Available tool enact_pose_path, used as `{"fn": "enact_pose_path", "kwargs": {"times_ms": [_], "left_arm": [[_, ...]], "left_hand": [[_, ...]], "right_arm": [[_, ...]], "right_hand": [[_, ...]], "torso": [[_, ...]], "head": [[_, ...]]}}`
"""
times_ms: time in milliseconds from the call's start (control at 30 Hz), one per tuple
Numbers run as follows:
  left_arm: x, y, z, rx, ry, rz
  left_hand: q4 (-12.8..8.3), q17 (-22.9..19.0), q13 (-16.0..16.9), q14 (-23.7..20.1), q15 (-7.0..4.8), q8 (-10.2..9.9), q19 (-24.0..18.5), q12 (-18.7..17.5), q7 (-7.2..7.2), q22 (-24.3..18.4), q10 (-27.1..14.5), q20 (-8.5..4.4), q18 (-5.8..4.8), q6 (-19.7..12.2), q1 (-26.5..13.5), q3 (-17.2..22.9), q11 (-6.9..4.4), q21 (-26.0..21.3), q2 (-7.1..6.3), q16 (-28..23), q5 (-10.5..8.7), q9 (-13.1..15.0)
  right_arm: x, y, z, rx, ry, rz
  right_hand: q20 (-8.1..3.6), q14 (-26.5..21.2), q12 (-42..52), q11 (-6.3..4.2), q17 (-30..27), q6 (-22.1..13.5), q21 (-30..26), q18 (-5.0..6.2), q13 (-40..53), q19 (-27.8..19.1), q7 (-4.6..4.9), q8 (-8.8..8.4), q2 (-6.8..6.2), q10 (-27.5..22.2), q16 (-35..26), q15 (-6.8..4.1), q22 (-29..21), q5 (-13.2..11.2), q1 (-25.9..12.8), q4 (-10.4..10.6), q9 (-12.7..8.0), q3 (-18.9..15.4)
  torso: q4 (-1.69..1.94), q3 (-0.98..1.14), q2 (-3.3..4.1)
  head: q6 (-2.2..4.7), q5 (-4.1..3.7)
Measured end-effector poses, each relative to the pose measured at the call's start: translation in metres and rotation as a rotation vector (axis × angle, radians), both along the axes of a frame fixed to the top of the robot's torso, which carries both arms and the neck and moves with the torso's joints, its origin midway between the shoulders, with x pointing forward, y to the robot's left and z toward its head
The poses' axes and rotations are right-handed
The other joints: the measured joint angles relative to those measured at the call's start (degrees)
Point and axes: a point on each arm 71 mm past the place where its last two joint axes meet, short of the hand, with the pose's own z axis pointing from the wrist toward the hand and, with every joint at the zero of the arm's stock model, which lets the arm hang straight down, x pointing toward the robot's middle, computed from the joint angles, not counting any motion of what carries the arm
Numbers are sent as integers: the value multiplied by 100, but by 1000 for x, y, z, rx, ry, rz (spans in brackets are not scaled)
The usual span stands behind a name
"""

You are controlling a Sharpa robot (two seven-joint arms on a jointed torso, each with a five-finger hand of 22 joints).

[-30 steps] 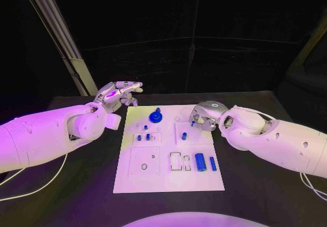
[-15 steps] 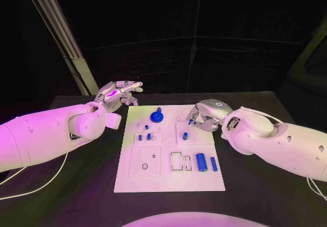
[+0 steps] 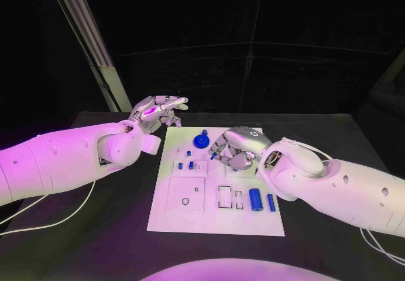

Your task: Assemble the parts on the task board

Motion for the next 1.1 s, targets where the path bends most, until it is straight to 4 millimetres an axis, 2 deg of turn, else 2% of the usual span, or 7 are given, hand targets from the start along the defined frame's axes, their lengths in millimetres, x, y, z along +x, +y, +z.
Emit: {"fn": "enact_pose_path", "kwargs": {"times_ms": [167,467,1100], "left_arm": [[0,-3,0,-2,0,-5],[-1,-7,0,-5,0,-15],[-1,-10,0,-6,0,-19]], "left_hand": [[0,0,0,0,0,0,0,0,0,0,0,0,0,0,0,0,0,0,0,0,0,0],[0,0,1,0,0,22,0,0,0,-7,0,0,0,0,0,0,0,0,0,0,0,0],[0,-16,1,-21,21,22,0,0,0,-11,0,0,-2,0,0,0,0,0,0,0,1,0]], "right_arm": [[-12,17,-16,-2,45,42],[-18,34,-31,-51,77,88],[-23,47,-47,-133,103,124]], "right_hand": [[0,0,0,0,-1,0,0,0,0,0,0,-3,0,0,0,0,6,0,0,0,-4,0],[0,0,0,0,-1,-1,0,0,-1,0,0,-4,0,0,0,0,6,0,0,0,-13,0],[0,0,0,1,-3,-7,0,1,-1,0,-7,-4,-25,-1,32,0,12,-1,-24,-1,-10,-1]], "torso": [[-3,1,2],[-16,5,0],[-12,12,-3]], "head": [[-41,110],[-94,196],[-171,271]]}}
